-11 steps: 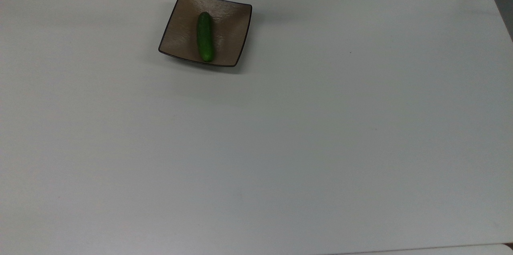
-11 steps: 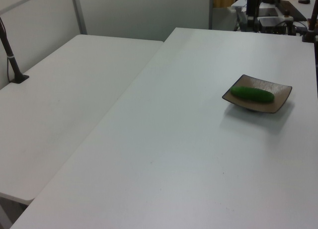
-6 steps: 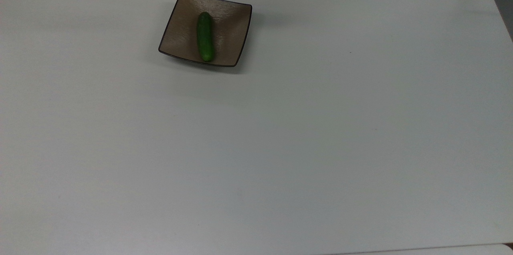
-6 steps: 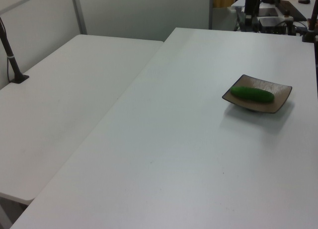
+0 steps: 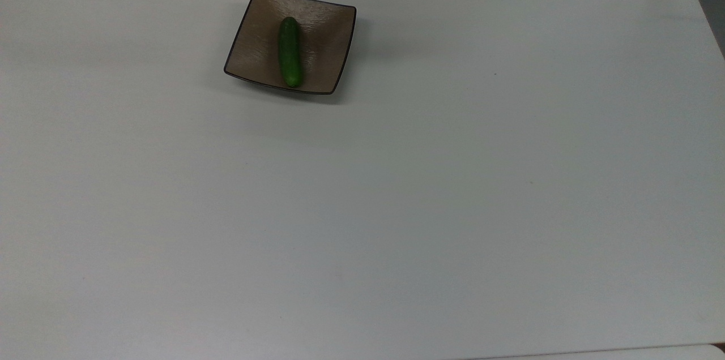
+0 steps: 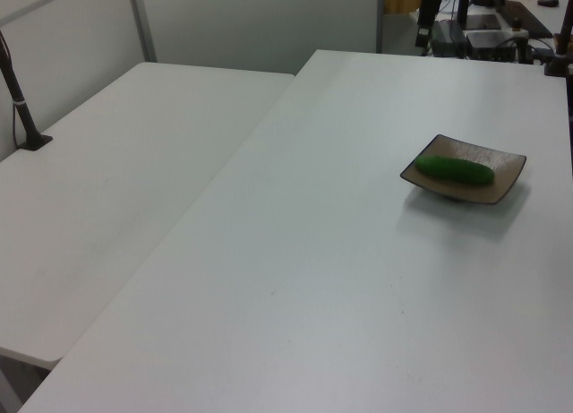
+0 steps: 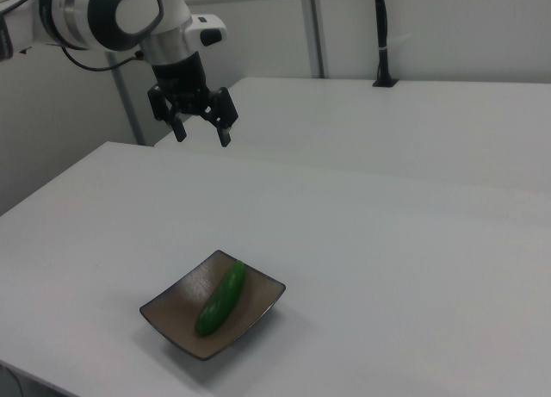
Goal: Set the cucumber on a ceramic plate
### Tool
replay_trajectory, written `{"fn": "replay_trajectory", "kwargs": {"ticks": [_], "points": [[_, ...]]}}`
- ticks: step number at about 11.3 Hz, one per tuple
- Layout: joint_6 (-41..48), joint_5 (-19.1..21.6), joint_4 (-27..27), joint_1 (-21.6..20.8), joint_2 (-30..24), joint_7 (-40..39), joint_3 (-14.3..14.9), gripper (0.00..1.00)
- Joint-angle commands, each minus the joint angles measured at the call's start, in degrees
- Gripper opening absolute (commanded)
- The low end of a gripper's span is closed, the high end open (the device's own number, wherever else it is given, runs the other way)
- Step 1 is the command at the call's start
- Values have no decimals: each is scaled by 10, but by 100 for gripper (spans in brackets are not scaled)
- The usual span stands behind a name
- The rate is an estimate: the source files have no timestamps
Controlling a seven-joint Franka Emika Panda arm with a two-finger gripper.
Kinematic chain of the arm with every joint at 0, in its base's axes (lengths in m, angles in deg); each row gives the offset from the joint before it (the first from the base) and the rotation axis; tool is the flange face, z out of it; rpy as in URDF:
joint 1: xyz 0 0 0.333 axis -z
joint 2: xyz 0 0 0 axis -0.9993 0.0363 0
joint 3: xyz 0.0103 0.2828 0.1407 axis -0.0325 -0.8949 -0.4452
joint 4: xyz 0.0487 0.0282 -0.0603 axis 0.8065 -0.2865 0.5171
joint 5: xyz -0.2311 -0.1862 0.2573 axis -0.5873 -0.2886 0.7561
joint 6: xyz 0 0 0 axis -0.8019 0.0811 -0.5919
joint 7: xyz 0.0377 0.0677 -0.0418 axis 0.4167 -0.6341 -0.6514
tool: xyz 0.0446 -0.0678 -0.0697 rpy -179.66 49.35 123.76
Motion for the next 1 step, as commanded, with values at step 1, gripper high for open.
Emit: {"fn": "replay_trajectory", "kwargs": {"ticks": [1], "points": [[-10, 10, -1, -8, -4, -17, 11, 100]]}}
